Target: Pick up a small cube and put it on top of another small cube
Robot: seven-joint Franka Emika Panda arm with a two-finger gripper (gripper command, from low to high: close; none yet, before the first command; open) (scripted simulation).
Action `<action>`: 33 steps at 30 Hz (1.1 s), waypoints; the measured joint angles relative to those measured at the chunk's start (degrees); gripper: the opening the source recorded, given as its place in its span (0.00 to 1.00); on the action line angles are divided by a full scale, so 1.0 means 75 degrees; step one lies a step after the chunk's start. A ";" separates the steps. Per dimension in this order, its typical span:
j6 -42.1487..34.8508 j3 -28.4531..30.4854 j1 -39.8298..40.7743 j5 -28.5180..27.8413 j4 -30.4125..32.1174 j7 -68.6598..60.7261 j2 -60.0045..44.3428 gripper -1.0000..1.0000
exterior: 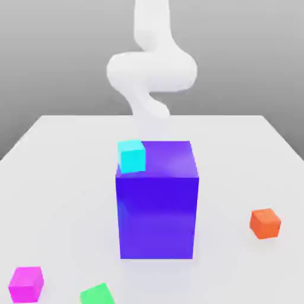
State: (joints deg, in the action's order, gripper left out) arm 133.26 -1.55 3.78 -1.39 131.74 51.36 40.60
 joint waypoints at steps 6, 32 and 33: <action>0.0475 -0.0392 0.1112 -0.0535 -0.0017 0.1868 -0.1717 0.50; 0.2961 0.0096 0.3356 0.0059 -0.0143 0.7236 -0.8693 0.50; 0.3176 0.0101 0.3358 0.0065 -0.0200 0.7247 -0.8976 0.50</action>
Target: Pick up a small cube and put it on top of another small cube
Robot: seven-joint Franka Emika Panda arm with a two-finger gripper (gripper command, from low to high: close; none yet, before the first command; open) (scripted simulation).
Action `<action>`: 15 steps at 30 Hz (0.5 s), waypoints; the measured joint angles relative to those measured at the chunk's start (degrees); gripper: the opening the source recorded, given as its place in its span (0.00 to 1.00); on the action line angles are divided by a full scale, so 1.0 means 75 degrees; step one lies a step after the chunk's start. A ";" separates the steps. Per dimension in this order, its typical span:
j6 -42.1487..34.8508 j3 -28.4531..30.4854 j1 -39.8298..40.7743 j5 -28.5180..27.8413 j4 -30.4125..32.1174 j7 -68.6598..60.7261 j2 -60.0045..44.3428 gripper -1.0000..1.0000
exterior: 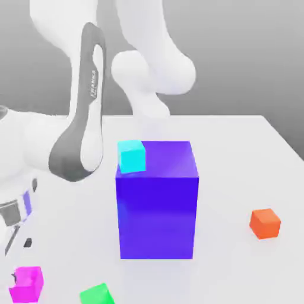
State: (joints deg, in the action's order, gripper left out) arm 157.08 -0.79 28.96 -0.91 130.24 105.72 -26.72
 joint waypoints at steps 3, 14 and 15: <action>0.0206 0.0010 -0.0006 -0.0004 -0.0054 0.0009 -0.0267 0.00; -0.0809 -0.0251 -0.0272 -0.0089 0.0197 -0.0103 0.1006 0.00; -0.0963 -0.0418 -0.0446 -0.0162 0.0217 -0.0167 0.1176 0.00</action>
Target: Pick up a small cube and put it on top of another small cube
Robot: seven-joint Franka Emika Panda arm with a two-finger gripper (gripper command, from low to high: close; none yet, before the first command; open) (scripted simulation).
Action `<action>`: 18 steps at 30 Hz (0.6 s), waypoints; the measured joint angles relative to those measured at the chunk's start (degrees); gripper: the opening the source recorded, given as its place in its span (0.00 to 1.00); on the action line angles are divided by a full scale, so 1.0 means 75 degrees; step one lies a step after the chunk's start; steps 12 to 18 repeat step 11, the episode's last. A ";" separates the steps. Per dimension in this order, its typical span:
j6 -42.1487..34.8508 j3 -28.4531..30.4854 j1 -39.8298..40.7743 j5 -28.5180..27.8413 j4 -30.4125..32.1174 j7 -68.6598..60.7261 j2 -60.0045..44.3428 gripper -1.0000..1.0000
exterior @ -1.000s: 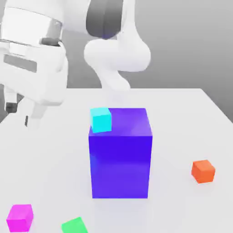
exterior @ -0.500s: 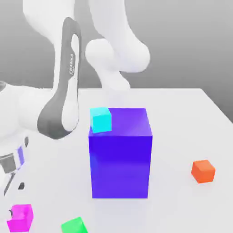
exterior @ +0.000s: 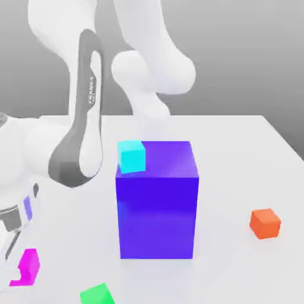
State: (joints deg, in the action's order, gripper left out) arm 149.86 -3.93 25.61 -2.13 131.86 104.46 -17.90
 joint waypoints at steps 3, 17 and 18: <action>-0.0395 -0.0535 -0.0535 -0.0174 0.0047 -0.0238 0.0422 0.00; 0.0449 -0.0503 -0.0839 -0.0545 -0.0004 -0.0082 -0.0490 1.00; 0.0449 -0.0503 -0.0839 -0.0545 -0.0004 -0.0082 -0.0490 1.00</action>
